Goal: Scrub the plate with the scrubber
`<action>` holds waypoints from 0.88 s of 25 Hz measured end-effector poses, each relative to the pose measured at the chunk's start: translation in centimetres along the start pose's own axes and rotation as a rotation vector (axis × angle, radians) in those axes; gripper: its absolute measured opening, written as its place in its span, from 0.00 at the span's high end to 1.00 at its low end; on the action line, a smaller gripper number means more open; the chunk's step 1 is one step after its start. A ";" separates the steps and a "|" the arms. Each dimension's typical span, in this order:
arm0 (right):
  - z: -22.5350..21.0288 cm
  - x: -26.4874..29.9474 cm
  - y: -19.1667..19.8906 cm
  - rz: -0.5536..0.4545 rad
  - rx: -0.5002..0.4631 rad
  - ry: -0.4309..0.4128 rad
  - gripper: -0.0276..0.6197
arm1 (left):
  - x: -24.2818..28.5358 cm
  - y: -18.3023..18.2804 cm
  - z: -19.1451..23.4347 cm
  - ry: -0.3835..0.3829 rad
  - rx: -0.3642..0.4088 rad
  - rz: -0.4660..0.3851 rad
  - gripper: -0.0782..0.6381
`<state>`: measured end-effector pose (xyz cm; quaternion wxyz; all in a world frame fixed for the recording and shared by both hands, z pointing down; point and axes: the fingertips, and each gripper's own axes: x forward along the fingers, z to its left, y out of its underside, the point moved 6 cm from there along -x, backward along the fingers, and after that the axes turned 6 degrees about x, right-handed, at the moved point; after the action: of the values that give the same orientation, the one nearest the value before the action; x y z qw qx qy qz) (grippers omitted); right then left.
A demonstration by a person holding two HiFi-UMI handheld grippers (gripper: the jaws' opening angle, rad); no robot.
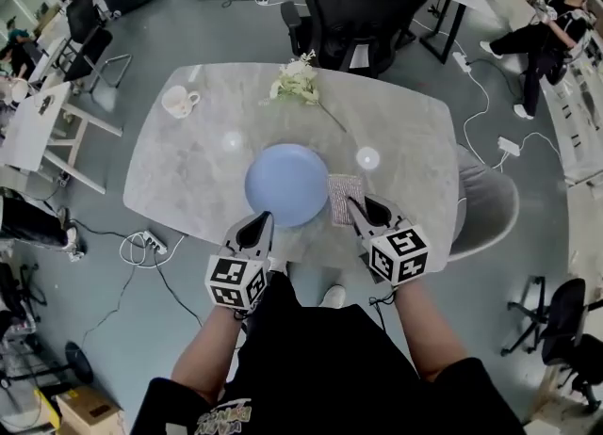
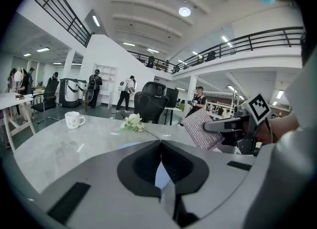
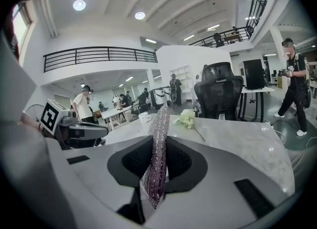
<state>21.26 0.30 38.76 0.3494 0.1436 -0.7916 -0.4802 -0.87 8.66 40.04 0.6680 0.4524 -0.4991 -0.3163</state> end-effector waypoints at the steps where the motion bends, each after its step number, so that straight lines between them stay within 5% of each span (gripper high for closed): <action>1: 0.2 -0.6 0.3 0.003 -0.002 -0.012 0.84 | -0.8 0.3 -0.9 -0.002 -0.004 -0.001 0.87; 10: 2.2 -4.2 4.1 0.040 0.022 -0.073 0.84 | -6.0 3.4 -6.1 0.004 -0.032 0.008 0.87; 22: 9.6 -4.9 7.5 0.047 0.042 -0.076 0.84 | -11.3 4.6 -4.1 0.025 -0.043 -0.028 0.87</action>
<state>18.98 13.11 40.32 0.3270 0.1139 -0.8174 -0.4604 -0.53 21.45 39.57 0.6793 0.4488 -0.4775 -0.3305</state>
